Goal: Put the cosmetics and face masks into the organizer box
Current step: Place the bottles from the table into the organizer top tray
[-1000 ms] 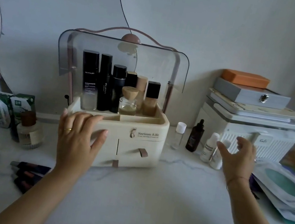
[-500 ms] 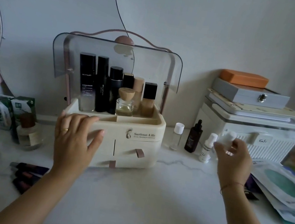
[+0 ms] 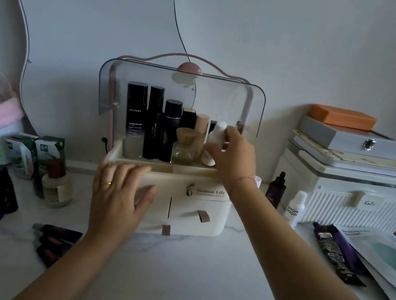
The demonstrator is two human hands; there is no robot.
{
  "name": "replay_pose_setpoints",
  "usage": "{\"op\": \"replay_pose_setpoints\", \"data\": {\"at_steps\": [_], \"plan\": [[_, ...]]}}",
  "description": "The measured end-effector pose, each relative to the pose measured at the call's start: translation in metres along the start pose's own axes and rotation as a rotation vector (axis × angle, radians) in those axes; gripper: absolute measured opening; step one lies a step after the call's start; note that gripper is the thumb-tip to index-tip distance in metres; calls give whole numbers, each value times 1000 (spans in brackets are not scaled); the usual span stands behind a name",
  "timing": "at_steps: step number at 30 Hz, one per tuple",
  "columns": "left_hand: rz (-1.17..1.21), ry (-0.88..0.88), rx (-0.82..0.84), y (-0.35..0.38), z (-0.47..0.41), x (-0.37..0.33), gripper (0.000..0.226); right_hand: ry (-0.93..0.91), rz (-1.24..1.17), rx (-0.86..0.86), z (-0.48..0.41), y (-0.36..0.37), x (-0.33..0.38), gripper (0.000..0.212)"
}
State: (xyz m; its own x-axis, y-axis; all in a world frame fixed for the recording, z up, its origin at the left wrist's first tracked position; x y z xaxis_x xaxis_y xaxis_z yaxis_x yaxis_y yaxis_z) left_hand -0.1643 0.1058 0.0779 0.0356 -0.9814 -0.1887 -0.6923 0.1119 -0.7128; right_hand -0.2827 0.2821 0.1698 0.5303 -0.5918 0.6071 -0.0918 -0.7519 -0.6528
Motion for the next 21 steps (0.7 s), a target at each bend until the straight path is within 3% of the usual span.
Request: {"op": "replay_pose_setpoints", "data": {"at_steps": [10,15,18,21], "plan": [[17,22,-63,0,0,0,40,144,175,68,-30,21,-11,11],[15,24,-62,-1,0,-1,41,144,172,63,-21,18,-10,18],[-3,30,-62,-1,-1,1,41,-3,10,-84,13,7,-13,28],[-20,43,-96,0,-1,1,39,-79,-108,-331,56,-13,-45,22]]}}
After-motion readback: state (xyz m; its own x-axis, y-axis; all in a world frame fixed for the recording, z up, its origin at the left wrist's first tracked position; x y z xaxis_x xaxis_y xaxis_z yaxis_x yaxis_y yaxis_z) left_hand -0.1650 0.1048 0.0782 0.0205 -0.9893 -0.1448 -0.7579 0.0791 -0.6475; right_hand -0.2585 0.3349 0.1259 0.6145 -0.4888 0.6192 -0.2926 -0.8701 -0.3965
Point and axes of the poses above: each hand's wrist, its own z-axis away from the middle knuckle, its own y-axis out of the palm, x = y × z, the point moved 4 cm from there along -z, towards the middle knuckle, and after that the axes turned 10 degrees about x, right-handed, at the moved point
